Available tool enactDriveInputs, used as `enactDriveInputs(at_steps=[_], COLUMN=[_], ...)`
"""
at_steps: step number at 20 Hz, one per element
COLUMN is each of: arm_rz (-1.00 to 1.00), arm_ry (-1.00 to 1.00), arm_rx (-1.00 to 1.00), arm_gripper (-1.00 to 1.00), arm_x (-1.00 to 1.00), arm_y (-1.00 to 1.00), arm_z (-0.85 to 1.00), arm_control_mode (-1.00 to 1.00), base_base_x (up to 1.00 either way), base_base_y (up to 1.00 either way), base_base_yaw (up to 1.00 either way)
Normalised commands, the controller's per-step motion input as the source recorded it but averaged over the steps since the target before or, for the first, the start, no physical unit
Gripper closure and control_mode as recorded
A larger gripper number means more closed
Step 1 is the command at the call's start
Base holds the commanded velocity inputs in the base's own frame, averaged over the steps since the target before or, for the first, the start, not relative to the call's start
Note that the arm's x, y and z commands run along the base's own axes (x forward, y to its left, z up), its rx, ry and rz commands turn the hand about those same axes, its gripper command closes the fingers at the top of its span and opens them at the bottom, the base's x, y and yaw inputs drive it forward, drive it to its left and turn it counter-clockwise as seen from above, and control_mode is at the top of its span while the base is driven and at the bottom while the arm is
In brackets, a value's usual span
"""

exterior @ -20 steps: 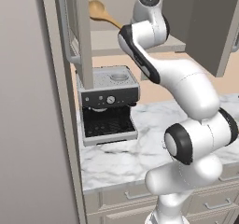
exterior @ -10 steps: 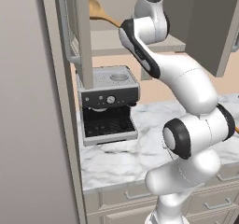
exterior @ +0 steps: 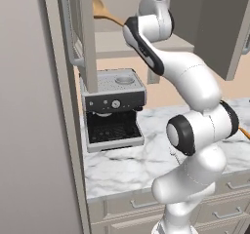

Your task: Organize the utensils by type. Pick up the wooden spoons from the counter and place them in the open cabinet. Then pick up the metallic utensils from the counter and place them in the open drawer.

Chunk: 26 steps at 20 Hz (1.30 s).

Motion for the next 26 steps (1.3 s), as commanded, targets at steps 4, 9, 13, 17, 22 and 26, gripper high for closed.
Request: enactDriveInputs(at_steps=[4,9,13,17,22,26], arm_rz=[0.0,0.0,0.0,0.0,0.0,-0.02], arm_ry=[-0.01,-0.07,-0.19,-0.25,-0.22,-0.04], arm_rx=[0.0,0.0,0.0,-0.01,-0.01,0.0], arm_gripper=[-1.0,-1.0,-1.0,-1.0,-1.0,-1.0], arm_x=[0.42,0.32,0.02,0.0,-0.16,-0.64], arm_y=[0.0,0.0,0.0,0.0,0.08,0.09], arm_z=[-0.15,-0.16,-0.1,-0.14,-0.14,-0.04], arm_control_mode=[-1.0,-1.0,-1.0,-1.0,-1.0,-1.0], base_base_x=[0.0,0.0,0.0,0.0,0.0,0.0], base_base_y=[0.0,0.0,0.0,0.0,0.0,0.0], base_base_yaw=[0.0,0.0,0.0,0.0,0.0,0.0])
